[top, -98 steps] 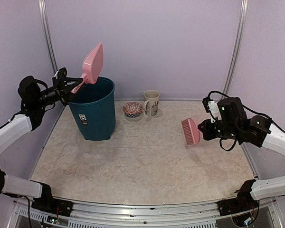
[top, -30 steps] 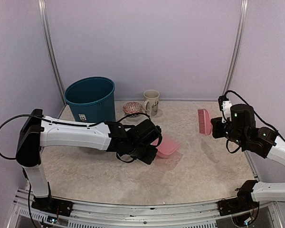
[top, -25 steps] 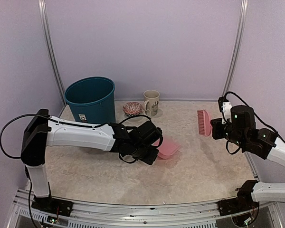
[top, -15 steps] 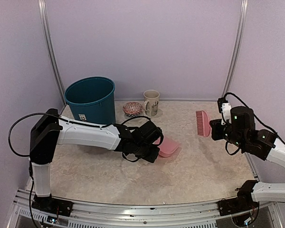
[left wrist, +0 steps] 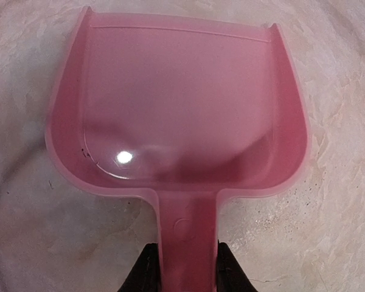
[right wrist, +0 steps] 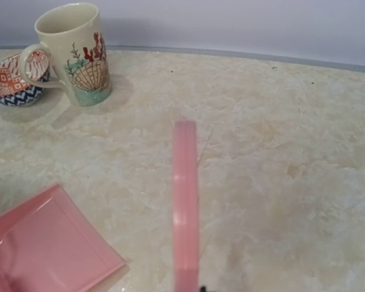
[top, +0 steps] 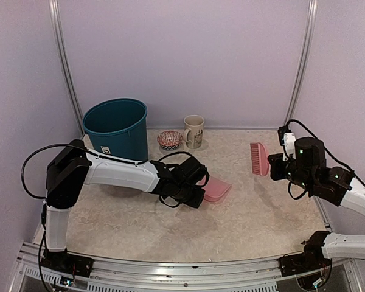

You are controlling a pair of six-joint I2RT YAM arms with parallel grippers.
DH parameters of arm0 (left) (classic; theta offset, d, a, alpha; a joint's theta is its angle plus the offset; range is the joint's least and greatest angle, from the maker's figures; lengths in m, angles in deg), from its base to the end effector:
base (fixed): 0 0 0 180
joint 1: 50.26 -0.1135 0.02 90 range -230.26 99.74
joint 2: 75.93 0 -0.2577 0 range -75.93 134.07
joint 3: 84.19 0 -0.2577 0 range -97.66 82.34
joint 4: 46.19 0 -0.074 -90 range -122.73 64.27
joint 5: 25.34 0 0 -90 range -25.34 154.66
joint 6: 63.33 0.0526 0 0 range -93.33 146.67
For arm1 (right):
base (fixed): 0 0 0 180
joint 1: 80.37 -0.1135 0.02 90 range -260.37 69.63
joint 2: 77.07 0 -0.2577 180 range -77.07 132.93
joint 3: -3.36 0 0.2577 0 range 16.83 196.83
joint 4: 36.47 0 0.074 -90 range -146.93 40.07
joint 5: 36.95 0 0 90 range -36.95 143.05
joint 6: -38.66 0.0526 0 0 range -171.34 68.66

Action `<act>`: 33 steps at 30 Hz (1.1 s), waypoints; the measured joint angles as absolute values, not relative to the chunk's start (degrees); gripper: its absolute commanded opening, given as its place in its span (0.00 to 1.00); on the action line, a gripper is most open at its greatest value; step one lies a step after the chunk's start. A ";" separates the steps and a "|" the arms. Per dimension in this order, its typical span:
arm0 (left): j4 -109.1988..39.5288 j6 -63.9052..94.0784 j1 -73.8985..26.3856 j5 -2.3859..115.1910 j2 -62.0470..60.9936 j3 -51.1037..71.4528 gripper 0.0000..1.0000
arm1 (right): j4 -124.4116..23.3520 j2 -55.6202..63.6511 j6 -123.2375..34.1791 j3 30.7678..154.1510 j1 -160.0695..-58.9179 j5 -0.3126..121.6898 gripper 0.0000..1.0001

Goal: Sweep away the paper scraps from the table
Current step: Place the dustpan at the center of the board, then put down the broom in the dustpan.

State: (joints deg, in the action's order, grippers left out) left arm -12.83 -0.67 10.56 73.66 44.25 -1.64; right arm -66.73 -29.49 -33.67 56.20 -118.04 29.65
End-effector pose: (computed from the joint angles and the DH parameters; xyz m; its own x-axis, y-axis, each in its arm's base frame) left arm 0.2302 -0.3954 0.1322 -0.7359 0.3875 -0.5552 0.5424 0.8282 -0.1409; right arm 0.1818 0.1140 0.2757 -0.4025 0.0412 -0.9145 -0.1614 0.9801 0.1152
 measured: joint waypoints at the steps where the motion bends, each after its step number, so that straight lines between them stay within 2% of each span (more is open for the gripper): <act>1: -12.83 -0.73 10.56 73.64 44.25 -1.66 0.32 | -66.73 -29.49 -33.67 56.18 -118.04 29.65 0.00; 6: -12.81 -1.19 10.54 73.20 44.25 -1.79 0.54 | -66.73 -29.49 -33.69 56.16 -118.04 29.67 0.00; 10: -12.81 -1.32 10.54 73.31 44.25 -2.04 0.63 | -66.51 -29.49 -33.96 56.16 -118.04 30.11 0.00; 14: -12.57 -1.23 10.56 74.14 44.05 -2.06 0.78 | -65.62 -29.49 -34.79 56.16 -118.04 31.60 0.00; 21: -12.17 -1.04 10.71 75.93 39.20 -0.13 0.97 | -62.34 -29.49 -38.39 55.46 -118.04 35.97 0.00; 33: -11.34 -0.23 11.28 80.52 22.11 3.12 0.99 | -51.02 -27.75 -48.38 49.21 -119.37 44.69 0.00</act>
State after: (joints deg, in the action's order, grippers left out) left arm -11.34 -0.23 11.28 80.52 22.11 3.12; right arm -51.02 -27.75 -48.38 49.21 -119.37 44.69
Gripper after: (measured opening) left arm 0.987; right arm 0.048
